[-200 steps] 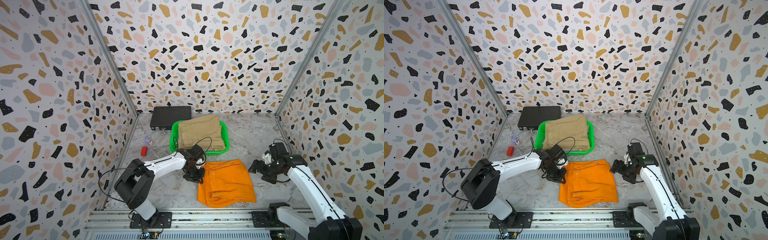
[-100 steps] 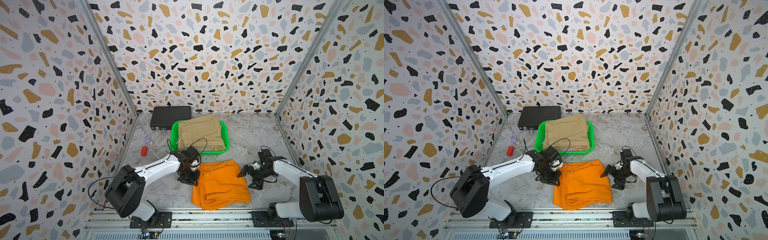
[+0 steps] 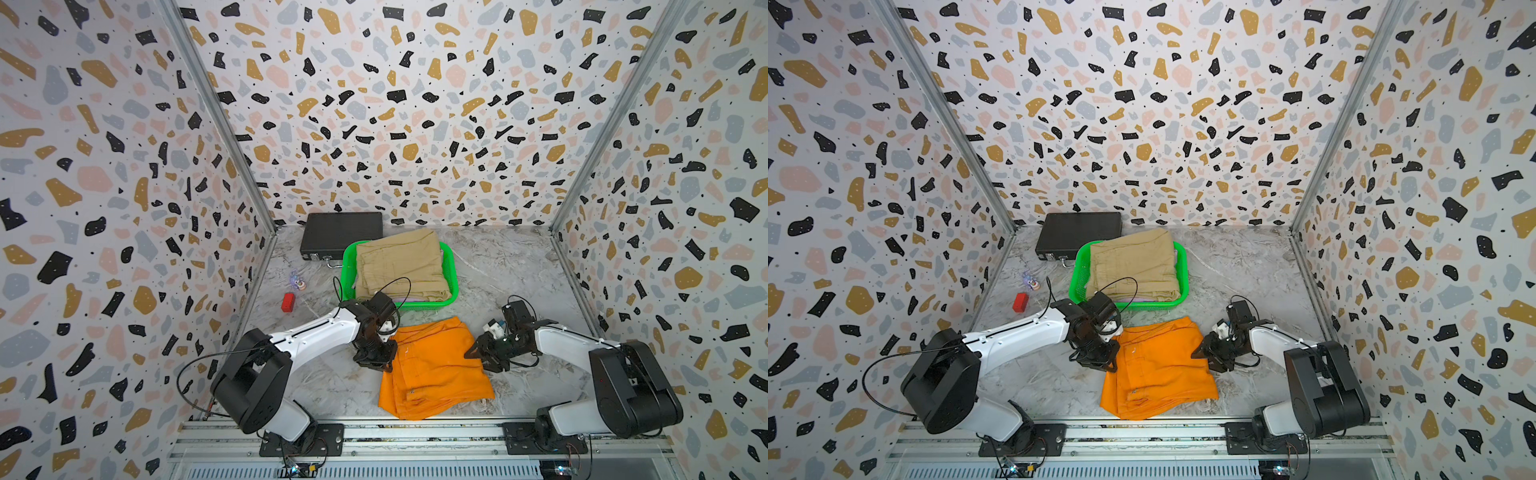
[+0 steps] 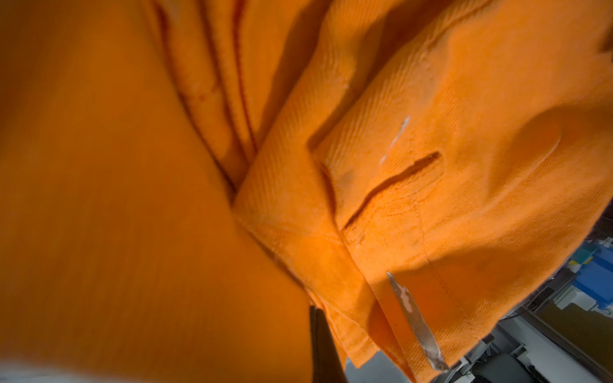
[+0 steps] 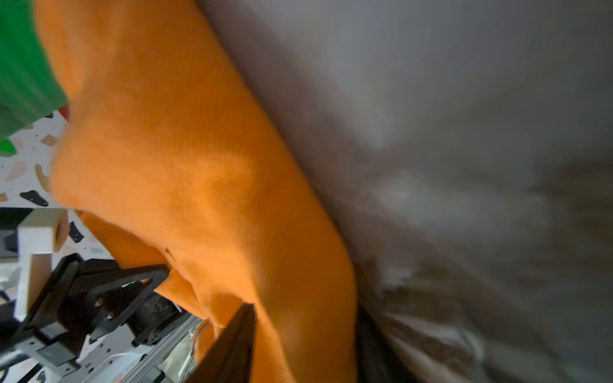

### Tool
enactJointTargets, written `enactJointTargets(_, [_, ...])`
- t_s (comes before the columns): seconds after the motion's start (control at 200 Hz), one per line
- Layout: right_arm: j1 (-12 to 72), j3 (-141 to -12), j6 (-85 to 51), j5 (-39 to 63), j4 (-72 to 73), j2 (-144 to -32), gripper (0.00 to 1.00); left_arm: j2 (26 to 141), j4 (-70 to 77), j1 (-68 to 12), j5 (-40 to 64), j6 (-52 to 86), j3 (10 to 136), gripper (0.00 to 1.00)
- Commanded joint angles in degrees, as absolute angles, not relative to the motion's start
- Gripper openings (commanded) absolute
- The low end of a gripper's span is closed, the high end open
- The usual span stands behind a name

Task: Put the folded long pants in the basket
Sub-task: Pick up the long pant at the center of the board.

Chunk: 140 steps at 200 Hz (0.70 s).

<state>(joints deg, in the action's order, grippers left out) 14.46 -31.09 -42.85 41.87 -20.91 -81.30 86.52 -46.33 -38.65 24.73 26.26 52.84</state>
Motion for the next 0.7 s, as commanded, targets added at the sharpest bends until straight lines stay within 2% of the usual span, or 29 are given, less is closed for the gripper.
enactJointTargets(0.0, [15.29,-31.17,-42.51,39.13,-20.25,-81.11,0.04,86.78,-46.34,-38.5,25.38,25.14,53.2,0.0])
enactJointTargets(0.015, [15.36,-31.38,-42.32,38.99,-20.64,-80.92,0.0,86.79,-46.35,-38.5,25.4,25.13,53.18,0.0])
enactJointTargets(0.305, [16.16,-36.78,-41.14,34.79,-27.89,-73.36,0.0,83.8,-49.2,-38.5,25.35,24.97,56.43,0.0])
enactJointTargets(0.521, [19.39,-47.98,-39.28,29.42,-39.01,-66.93,0.0,80.37,-56.98,-37.94,27.06,24.35,67.28,0.0])
enactJointTargets(0.696, [20.78,-57.36,-38.82,27.78,-43.04,-66.0,0.0,79.21,-62.06,-35.68,30.55,24.19,76.76,0.0])
